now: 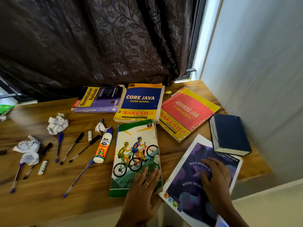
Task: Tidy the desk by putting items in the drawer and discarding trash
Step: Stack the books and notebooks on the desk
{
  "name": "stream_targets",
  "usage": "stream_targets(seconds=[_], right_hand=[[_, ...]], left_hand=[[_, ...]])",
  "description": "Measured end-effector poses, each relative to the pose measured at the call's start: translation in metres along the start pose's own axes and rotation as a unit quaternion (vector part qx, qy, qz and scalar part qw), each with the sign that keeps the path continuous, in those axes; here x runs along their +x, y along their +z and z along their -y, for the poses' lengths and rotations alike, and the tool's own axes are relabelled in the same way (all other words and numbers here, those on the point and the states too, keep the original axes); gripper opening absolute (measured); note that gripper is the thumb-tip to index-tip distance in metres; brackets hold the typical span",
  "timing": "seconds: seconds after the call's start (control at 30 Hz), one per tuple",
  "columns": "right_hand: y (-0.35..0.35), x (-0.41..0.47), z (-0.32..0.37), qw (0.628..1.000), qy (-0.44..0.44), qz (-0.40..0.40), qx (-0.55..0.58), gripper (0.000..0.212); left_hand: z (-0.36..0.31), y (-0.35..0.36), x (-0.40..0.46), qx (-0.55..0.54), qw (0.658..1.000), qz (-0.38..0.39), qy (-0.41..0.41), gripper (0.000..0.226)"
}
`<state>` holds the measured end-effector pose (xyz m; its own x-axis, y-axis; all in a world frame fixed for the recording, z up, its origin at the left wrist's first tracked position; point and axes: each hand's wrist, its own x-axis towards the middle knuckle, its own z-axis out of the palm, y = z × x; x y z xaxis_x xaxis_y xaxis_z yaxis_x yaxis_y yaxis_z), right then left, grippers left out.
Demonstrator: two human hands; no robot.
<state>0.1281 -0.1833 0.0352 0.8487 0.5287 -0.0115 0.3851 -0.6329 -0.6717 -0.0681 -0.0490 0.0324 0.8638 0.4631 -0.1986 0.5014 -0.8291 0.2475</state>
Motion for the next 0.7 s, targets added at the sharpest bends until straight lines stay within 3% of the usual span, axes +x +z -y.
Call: stream_targets(seconds=[0.1,0.17,0.2,0.27,0.33,0.4,0.5,0.7], right_hand=[[0.001,0.012,0.019,0.999,-0.036,0.019,0.030,0.029],[0.001,0.025,0.033,0.996,-0.068,0.033,0.055,0.027],[0.002,0.034,0.040,0.994,-0.087,0.038,0.059,0.027],[0.006,0.056,0.054,0.991,-0.123,0.039,0.041,0.027],[0.014,0.079,0.069,0.987,-0.151,0.045,-0.006,0.031],[0.028,0.102,0.083,0.977,-0.181,0.066,-0.089,0.040],[0.052,0.132,0.094,0.951,-0.199,0.105,-0.210,0.056],[0.087,0.157,0.094,0.906,-0.193,0.108,-0.362,0.063]], left_hand=[[-0.015,-0.002,0.009,-0.028,0.999,0.001,0.018,0.085],[-0.014,0.005,0.015,0.014,0.999,0.003,0.040,0.093],[-0.011,0.009,0.018,0.003,0.999,0.050,0.016,0.098],[-0.009,0.011,0.020,0.008,0.999,0.049,0.016,0.101],[-0.006,0.007,0.020,-0.004,0.999,-0.004,0.047,0.096],[-0.006,-0.001,0.020,-0.091,0.994,0.042,0.054,0.089],[0.002,-0.010,0.025,-0.126,0.991,0.006,0.039,0.079],[0.052,-0.012,0.061,-0.124,0.989,-0.083,0.013,0.084]])
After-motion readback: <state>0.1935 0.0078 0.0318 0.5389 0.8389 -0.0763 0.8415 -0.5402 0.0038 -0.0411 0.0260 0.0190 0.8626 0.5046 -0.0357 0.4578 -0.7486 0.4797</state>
